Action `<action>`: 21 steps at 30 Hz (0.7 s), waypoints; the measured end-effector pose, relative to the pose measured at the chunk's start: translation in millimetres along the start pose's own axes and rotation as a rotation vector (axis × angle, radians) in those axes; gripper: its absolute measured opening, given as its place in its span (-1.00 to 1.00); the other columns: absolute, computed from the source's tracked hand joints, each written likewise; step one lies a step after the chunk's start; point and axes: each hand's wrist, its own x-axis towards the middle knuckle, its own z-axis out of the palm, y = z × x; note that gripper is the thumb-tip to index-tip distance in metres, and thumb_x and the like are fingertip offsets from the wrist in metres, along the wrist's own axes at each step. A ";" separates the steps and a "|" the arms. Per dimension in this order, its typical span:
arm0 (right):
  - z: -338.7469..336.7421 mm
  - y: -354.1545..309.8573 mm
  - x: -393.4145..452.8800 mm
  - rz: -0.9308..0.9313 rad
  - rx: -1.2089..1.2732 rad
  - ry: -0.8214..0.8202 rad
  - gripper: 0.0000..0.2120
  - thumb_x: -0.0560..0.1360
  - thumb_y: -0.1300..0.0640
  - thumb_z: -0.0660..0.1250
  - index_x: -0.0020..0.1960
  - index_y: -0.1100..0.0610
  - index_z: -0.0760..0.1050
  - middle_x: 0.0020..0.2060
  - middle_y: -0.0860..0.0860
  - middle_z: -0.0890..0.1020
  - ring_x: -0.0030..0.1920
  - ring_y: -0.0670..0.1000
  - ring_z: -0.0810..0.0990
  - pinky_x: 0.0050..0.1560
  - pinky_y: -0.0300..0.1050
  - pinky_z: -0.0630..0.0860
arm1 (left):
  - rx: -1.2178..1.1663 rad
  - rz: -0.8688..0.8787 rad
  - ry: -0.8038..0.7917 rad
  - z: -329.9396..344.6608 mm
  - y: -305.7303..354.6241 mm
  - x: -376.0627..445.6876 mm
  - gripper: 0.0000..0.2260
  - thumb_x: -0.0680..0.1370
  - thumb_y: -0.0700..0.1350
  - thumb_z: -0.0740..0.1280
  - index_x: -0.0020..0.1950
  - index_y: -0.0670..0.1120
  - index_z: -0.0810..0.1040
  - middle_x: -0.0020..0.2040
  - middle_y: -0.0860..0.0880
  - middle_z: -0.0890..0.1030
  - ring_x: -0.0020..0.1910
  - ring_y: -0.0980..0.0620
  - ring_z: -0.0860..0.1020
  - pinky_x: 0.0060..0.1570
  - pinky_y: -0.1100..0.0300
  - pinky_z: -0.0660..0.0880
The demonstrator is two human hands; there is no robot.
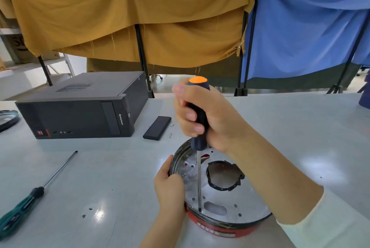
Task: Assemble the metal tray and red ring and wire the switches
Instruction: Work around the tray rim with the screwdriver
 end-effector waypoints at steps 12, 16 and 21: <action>-8.5 -5.3 0.3 0.034 -0.064 -0.036 -0.82 0.46 0.06 0.33 -0.29 0.08 0.48 -0.39 0.01 0.52 -0.51 -0.01 0.45 -0.43 -0.23 0.40 | -0.018 -0.013 0.039 0.4 2.7 -5.2 -0.39 0.41 -0.50 0.04 0.33 -0.07 0.51 0.12 -0.09 0.66 0.03 -0.11 0.63 0.12 -0.13 0.56; -8.8 -8.4 1.8 0.111 0.075 -0.199 -0.80 0.45 0.12 0.26 -0.33 0.11 0.39 -0.50 -0.03 0.43 -0.60 -0.07 0.37 -0.50 -0.28 0.33 | -0.025 -0.011 0.041 1.3 3.4 -5.4 -0.38 0.41 -0.50 0.04 0.34 -0.08 0.52 0.11 -0.10 0.66 0.05 -0.15 0.63 0.13 -0.13 0.56; 8.0 6.3 1.2 -0.065 -0.082 0.288 -0.61 0.56 0.14 0.27 -0.45 0.02 0.38 -0.55 -0.03 0.39 -0.62 -0.09 0.28 -0.54 -0.30 0.26 | -0.049 -0.029 0.062 1.9 3.4 -5.2 -0.40 0.42 -0.50 0.04 0.31 -0.07 0.53 0.05 -0.08 0.67 -0.01 -0.11 0.64 0.08 -0.05 0.58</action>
